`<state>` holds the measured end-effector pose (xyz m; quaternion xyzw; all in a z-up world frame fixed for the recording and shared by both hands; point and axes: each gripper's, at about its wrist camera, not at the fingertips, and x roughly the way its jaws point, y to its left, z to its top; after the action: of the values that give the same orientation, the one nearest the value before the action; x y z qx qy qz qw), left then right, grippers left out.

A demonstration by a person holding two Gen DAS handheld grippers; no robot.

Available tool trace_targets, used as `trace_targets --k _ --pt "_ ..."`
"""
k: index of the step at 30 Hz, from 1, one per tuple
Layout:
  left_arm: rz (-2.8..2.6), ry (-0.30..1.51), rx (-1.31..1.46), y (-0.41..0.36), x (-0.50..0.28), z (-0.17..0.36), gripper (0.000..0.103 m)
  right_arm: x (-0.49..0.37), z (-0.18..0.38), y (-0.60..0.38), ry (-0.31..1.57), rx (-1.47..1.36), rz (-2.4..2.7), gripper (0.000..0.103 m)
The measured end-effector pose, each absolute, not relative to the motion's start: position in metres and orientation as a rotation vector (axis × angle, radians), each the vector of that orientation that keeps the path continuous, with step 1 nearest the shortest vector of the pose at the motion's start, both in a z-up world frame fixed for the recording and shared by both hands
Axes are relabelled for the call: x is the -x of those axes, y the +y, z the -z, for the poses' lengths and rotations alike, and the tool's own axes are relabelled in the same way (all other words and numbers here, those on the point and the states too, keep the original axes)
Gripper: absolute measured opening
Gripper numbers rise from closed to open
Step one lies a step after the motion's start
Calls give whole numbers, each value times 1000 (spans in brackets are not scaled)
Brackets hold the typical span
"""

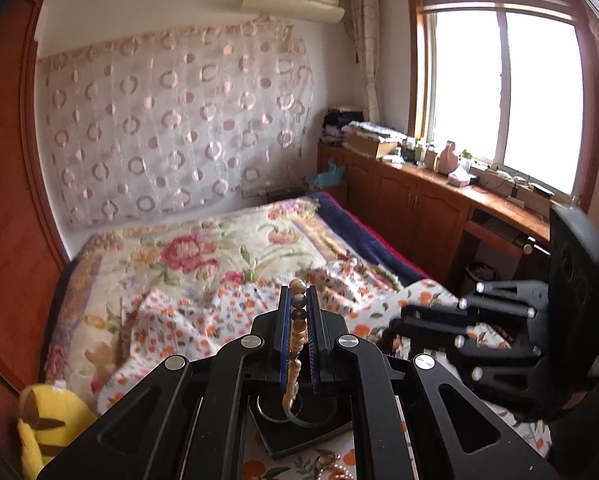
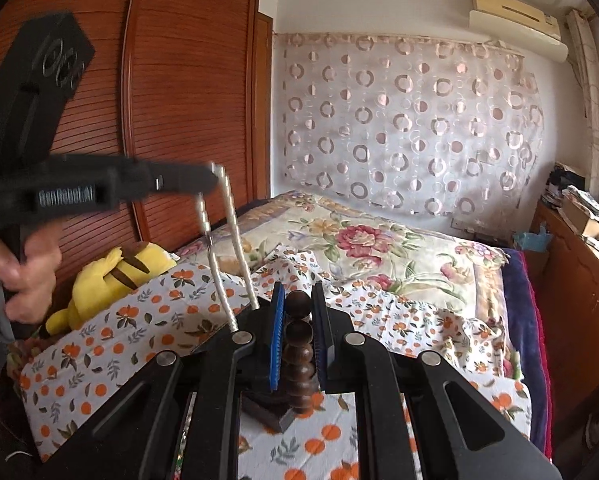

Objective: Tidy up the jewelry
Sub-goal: 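Carry the pearl necklace into the black box with the left gripper while the right carries the beads over it, then open the right gripper to drop the bead bracelet into the black box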

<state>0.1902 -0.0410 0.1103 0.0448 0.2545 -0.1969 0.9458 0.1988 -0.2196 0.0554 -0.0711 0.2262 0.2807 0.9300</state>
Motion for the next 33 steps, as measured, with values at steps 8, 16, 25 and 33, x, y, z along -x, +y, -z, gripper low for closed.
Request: trace_targets --k 8,16,25,33 --pt "400 643 -42 -25 -205 -44 7 -243 -28 -201 517 149 -605 15" --pt "386 713 -21 -27 -198 -1 7 -265 11 -192 582 104 -644 15" --pt "353 738 5 -25 -189 15 7 -269 19 -201 612 28 -680 15" --pt "329 738 -16 -24 -184 17 30 -265 8 -200 596 27 -674 15"
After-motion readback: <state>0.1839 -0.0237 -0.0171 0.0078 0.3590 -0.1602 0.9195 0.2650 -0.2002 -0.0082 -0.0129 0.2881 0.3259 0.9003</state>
